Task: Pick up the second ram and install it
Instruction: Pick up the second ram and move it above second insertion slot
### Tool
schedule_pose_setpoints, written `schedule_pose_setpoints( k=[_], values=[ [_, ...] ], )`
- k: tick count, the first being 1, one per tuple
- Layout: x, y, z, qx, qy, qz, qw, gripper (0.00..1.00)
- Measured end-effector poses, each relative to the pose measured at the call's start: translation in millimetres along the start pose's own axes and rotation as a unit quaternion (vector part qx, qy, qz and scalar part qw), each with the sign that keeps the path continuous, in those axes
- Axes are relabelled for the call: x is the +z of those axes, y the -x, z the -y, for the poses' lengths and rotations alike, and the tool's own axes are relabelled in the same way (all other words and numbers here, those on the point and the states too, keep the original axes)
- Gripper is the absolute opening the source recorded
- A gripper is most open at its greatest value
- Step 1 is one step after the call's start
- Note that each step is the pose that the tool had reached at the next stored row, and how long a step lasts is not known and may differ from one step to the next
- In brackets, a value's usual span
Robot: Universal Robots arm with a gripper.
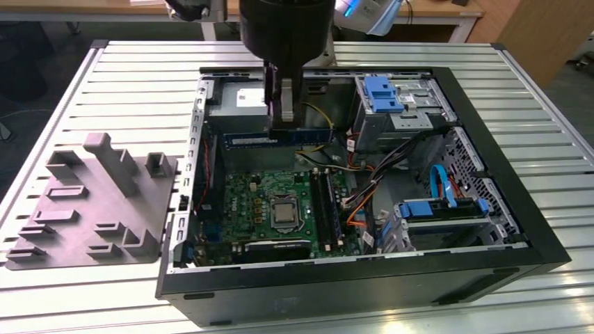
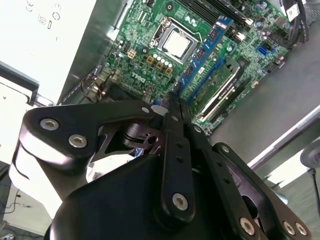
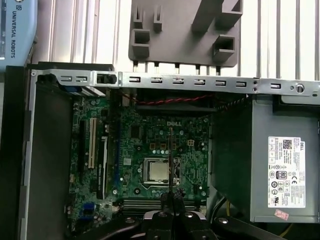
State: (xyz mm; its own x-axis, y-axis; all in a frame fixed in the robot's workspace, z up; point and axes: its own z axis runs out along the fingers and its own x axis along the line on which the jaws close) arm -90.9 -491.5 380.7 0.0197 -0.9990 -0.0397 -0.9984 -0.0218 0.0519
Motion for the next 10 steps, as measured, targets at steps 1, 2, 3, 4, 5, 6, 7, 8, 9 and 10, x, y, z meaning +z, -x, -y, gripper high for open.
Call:
schedule_pose_setpoints(
  k=[1,2,3,4,5,6,7,8,9,10],
  values=[
    [1.8,0.7,0.5,-0.001,0.0,-0.0001,1.0,0.11],
    [3.6,1.3,1.3,-0.001,0.0001,0.0,1.0,0.11],
    [5.4,1.9,2.6,-0.001,0.0,0.0,1.0,0.11],
    [7.1,2.4,4.2,-0.001,0.0,0.0,1.0,0.11],
    [9.1,2.9,5.6,-0.001,0.0,0.0,1.0,0.11],
    [10.8,3.1,6.6,-0.001,0.0,0.0,1.0,0.11],
    [12.5,3.3,7.5,-0.001,0.0,-0.0001,1.0,0.11],
    [14.3,3.4,8.0,-0.001,0.0,0.0,1.0,0.11],
    [16.1,3.5,8.3,-0.001,0.0,0.0,1.0,0.11],
    [17.9,3.5,8.6,-0.001,0.0,0.0,1.0,0.11]
  ],
)
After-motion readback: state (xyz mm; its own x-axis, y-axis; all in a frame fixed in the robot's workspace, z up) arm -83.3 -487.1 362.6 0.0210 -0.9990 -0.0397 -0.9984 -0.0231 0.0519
